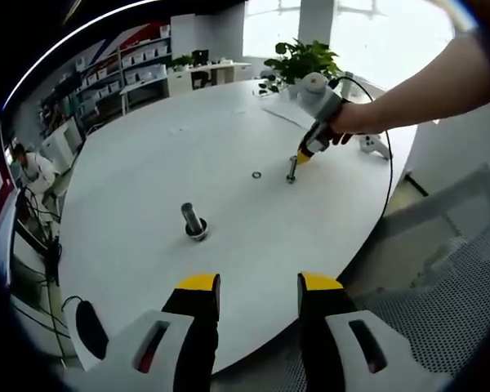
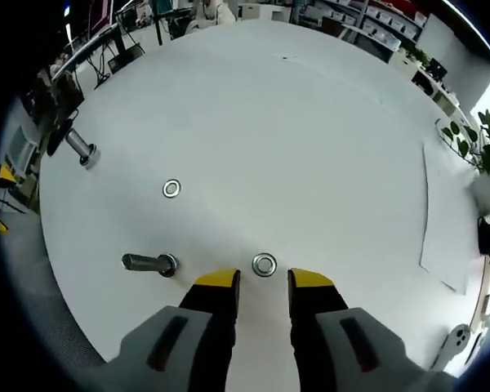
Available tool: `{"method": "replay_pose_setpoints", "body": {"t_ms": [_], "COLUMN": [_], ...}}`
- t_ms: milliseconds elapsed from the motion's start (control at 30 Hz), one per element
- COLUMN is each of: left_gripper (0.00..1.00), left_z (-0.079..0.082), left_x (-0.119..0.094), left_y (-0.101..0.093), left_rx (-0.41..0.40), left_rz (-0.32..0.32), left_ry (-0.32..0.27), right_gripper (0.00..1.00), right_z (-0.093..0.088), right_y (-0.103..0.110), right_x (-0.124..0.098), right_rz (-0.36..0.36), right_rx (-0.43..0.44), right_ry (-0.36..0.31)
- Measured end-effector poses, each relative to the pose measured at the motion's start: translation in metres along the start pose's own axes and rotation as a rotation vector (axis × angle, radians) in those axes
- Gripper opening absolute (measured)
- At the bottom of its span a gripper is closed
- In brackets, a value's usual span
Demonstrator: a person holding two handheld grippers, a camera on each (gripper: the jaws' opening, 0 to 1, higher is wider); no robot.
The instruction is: Place the washer onto the threaded stud by aligning its center hole with the stud, sliding it down to the base, and recovering from edge contact or off-axis alignment until the washer reaches the visible bottom stop.
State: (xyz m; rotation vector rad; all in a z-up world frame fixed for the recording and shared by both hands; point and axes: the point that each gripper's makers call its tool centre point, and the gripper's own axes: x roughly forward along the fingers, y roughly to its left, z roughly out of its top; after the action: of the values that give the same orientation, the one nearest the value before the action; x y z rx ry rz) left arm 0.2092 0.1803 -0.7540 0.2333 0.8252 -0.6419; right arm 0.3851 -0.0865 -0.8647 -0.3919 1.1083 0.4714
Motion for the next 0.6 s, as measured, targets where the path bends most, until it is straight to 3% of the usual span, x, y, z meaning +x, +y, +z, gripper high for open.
{"method": "replay_pose_setpoints", "body": {"t_ms": [267, 467, 600], "left_gripper": [0.36, 0.36, 0.36], "left_z": [-0.0014, -0.0023, -0.0025], "left_x": [0.0006, 0.0009, 0.0008], "left_y": [0.0004, 0.0007, 0.0006], "left_rx": [-0.001, -0.001, 0.0], "left_rz": [0.002, 0.004, 0.004], "left_ry": [0.006, 0.01, 0.012], "right_gripper": [0.22, 0.18, 0.15], "right_z": [0.005, 0.0061, 0.0068], "right_y": [0.0003, 0.0008, -0.0008], "right_x": [0.0037, 0.004, 0.0065], "right_rz": [0.029, 0.035, 0.031], "right_rx": [0.061, 0.038, -0.012], "right_ry": [-0.032, -0.056, -0.035]}}
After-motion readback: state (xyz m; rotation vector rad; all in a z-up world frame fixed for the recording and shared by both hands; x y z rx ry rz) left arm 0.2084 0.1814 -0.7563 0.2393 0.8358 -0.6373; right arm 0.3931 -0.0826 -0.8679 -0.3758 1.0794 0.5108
